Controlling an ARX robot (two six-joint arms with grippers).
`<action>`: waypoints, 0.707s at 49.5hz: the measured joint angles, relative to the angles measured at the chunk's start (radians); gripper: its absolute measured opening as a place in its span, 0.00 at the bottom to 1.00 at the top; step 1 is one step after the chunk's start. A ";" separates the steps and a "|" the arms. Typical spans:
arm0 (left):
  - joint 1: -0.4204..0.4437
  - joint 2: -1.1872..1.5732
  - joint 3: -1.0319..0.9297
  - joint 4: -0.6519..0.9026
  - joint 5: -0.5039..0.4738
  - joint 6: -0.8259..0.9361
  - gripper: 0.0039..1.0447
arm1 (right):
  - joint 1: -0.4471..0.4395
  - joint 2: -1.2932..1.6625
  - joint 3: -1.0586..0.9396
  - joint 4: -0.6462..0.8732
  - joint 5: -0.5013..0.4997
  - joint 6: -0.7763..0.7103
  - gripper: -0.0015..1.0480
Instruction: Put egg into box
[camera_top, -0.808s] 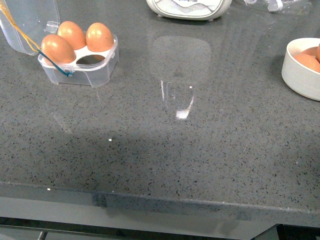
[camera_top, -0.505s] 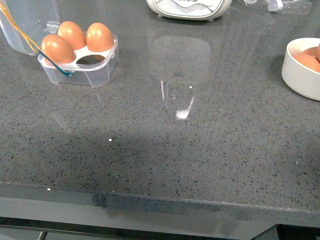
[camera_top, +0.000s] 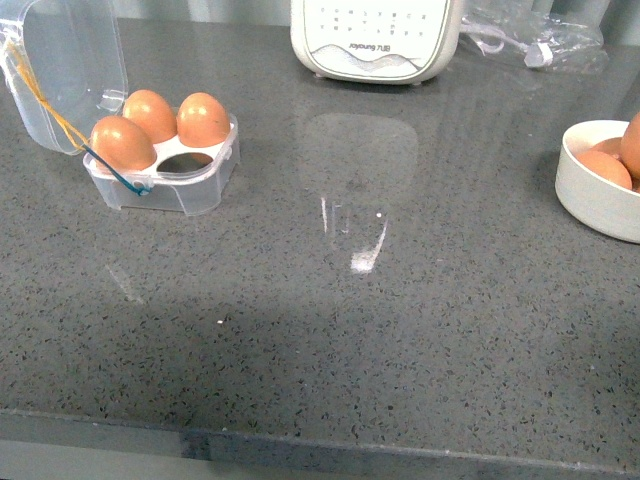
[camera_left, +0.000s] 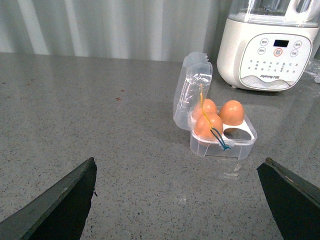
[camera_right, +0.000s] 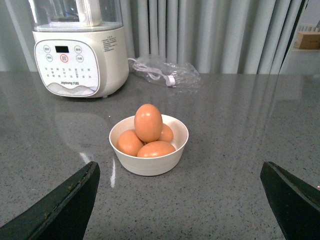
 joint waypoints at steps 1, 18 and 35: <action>0.000 0.000 0.000 0.000 0.000 0.000 0.94 | 0.000 0.000 0.000 0.000 0.000 0.000 0.93; 0.000 0.000 0.000 0.000 0.000 0.000 0.94 | 0.000 0.000 0.000 0.000 0.000 0.000 0.93; 0.000 0.000 0.000 0.000 0.000 0.000 0.94 | 0.109 0.109 0.074 0.063 0.229 0.072 0.93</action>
